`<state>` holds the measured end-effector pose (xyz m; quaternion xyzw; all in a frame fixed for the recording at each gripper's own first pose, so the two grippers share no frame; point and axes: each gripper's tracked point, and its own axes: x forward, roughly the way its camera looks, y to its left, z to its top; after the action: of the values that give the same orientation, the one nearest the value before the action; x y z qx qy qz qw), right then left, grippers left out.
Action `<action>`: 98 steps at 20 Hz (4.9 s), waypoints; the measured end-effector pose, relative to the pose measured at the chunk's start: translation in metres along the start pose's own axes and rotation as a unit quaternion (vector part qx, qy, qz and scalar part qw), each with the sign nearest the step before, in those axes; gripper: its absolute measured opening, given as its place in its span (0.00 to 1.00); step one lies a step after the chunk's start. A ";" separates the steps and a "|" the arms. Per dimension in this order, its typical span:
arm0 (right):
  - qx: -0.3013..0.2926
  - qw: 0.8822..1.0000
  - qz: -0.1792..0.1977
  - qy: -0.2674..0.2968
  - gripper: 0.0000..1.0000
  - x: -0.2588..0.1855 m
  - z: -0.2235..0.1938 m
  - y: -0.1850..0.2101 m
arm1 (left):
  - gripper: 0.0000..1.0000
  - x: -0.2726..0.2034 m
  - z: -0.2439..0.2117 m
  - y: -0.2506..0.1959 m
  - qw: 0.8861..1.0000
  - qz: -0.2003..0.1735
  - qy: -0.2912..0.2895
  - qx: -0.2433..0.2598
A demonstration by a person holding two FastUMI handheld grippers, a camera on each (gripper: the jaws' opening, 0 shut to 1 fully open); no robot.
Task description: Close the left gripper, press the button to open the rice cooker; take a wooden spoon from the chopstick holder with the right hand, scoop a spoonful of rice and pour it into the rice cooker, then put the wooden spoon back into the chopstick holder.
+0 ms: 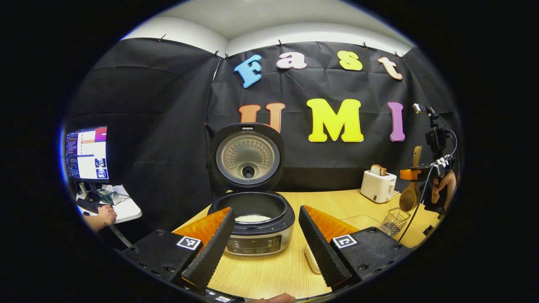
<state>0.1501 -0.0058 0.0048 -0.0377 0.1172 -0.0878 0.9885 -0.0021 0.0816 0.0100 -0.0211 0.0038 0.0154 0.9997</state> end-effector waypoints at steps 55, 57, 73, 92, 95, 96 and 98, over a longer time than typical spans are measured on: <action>0.015 0.996 0.023 -0.087 0.95 -0.102 -0.036 -0.060 | 0.98 0.054 0.111 0.021 0.999 0.027 -0.040 -0.012; 0.022 0.996 0.032 -0.081 0.95 -0.101 -0.041 -0.058 | 0.97 0.067 0.127 0.031 0.998 0.038 -0.047 -0.008; 0.038 0.992 0.080 -0.087 0.96 -0.114 -0.047 -0.030 | 0.92 0.177 0.248 0.077 0.977 0.010 -0.202 -0.060; 0.068 0.989 0.129 -0.020 0.95 -0.077 -0.087 0.003 | 0.98 0.282 0.225 0.074 0.978 0.046 -0.198 -0.045; 0.073 0.988 0.132 -0.013 0.92 -0.076 -0.090 0.003 | 0.98 0.289 0.205 0.067 0.986 0.038 -0.162 -0.033; 0.075 0.988 0.132 -0.013 0.92 -0.075 -0.089 0.004 | 0.98 0.292 0.199 0.065 0.988 0.036 -0.148 -0.027; 0.075 0.988 0.131 -0.013 0.95 -0.076 -0.089 0.004 | 0.98 0.298 0.192 0.067 0.989 0.050 -0.139 -0.005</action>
<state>0.0568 0.0074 -0.0652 0.0514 0.1017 0.0344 0.9929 0.2951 0.1659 0.1969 -0.0231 -0.1346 0.0685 0.9883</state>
